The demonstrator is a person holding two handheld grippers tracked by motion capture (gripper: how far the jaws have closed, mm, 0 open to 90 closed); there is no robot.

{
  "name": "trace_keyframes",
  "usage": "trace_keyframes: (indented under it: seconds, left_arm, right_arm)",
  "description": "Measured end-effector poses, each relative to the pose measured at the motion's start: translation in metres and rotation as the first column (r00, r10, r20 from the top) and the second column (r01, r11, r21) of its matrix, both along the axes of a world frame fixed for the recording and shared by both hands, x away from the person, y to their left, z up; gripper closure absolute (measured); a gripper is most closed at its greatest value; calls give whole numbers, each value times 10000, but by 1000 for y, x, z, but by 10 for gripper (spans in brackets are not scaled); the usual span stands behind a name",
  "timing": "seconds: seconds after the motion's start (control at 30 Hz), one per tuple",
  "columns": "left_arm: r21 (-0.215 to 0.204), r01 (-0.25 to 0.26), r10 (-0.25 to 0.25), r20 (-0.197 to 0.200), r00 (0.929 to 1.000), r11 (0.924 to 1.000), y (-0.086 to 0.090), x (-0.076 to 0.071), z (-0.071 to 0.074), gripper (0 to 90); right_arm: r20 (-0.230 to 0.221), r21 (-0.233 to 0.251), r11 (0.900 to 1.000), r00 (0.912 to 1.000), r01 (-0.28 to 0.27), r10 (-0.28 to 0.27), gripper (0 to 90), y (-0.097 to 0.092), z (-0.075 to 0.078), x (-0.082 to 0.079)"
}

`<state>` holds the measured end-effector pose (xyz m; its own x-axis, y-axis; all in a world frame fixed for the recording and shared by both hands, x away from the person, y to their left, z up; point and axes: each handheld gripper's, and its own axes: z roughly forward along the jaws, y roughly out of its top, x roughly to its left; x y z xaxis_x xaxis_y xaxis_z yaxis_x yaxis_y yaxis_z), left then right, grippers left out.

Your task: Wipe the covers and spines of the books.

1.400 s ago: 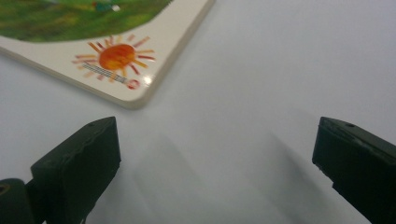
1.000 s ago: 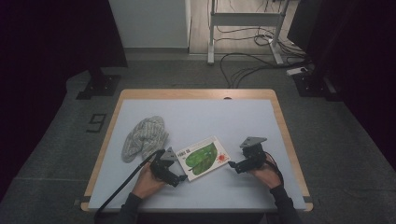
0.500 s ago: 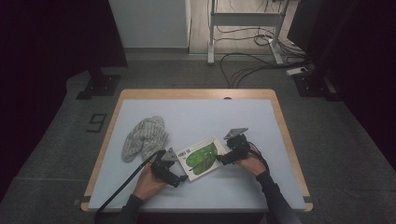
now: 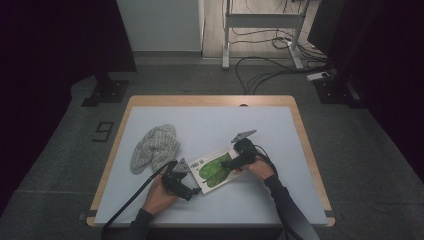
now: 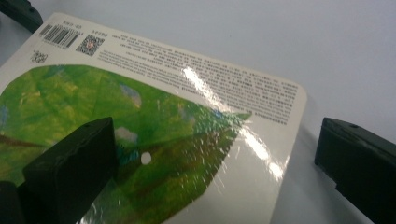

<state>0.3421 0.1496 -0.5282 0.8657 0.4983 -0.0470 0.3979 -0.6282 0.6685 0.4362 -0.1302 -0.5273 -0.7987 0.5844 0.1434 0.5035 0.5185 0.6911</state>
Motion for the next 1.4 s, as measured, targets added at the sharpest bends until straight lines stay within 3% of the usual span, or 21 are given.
trace_keyframes:
  seconds: [0.17, 0.43, 0.8, 0.97, 1.4]
  left_arm:
    - [5, 3, -3, -3, 10000, 10000, 0, 0, 0, 0]
    - [19, 15, -15, -7, 10000, 10000, 0, 0, 0, 0]
    - [20, 14, -14, -9, 10000, 10000, 0, 0, 0, 0]
    - [20, 14, -14, -13, 10000, 10000, 0, 0, 0, 0]
    - [17, 15, -15, -13, 10000, 10000, 0, 0, 0, 0]
  right_arm:
    - [-71, 103, 9999, 10000, 70, -69, 0, 3, 0, -1]
    - [-700, 588, 9976, 9970, 367, -325, 7, 3, 3, 1]
    - [-435, 987, 9942, 9983, 433, -392, 5, 0, 19, -5]
    - [-261, 949, 9945, 9988, 438, -415, 9, -1, 25, -11]
    - [-279, 1174, 9915, 9982, 559, -530, 0, -6, 32, -23]
